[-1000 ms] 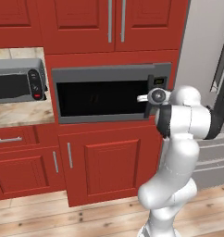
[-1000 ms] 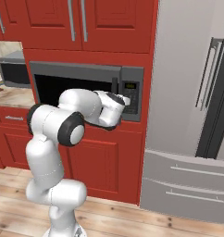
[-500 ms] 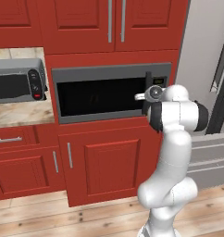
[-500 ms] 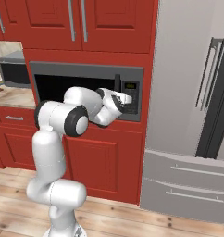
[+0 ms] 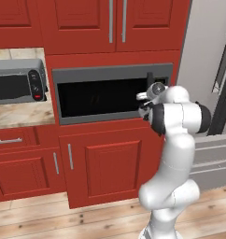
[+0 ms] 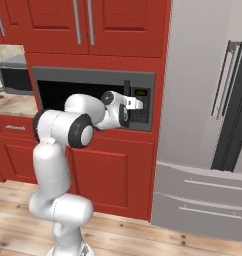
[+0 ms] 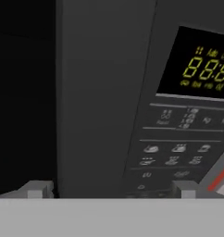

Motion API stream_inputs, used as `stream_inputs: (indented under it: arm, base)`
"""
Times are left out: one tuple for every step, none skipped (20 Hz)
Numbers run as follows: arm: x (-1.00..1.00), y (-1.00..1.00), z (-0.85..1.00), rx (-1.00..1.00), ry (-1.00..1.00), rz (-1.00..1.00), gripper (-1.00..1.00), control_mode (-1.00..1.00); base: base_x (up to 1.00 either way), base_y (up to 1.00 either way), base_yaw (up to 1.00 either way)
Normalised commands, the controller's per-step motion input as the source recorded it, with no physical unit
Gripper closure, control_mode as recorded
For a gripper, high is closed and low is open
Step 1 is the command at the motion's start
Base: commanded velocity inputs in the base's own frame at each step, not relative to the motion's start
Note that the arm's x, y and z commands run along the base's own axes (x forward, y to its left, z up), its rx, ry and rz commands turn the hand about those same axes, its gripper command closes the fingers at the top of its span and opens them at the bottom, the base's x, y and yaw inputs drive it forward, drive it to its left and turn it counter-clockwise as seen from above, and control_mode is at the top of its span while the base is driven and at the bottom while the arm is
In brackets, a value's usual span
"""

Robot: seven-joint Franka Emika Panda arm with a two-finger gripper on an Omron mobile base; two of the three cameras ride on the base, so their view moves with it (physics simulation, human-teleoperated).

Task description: Close the microwave door.

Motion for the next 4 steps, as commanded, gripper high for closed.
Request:
stream_inputs:
  arm:
    - [-0.13, -0.05, 0.54, 0.0, 0.0, 0.0, -1.0, -1.0]
    - [-0.21, -0.06, 0.6, 0.02, 0.0, 0.0, -1.0, -1.0]
    - [-0.21, -0.1, 0.64, 0.03, 0.0, 0.0, -1.0, -1.0]
    - [-0.23, -0.1, 0.69, 0.05, 0.0, 0.0, -1.0, -1.0]
  base:
    - [0.0, 0.0, 0.0]
    - [0.0, 0.0, 0.0]
    - [0.0, 0.0, 0.0]
    - [0.0, 0.0, 0.0]
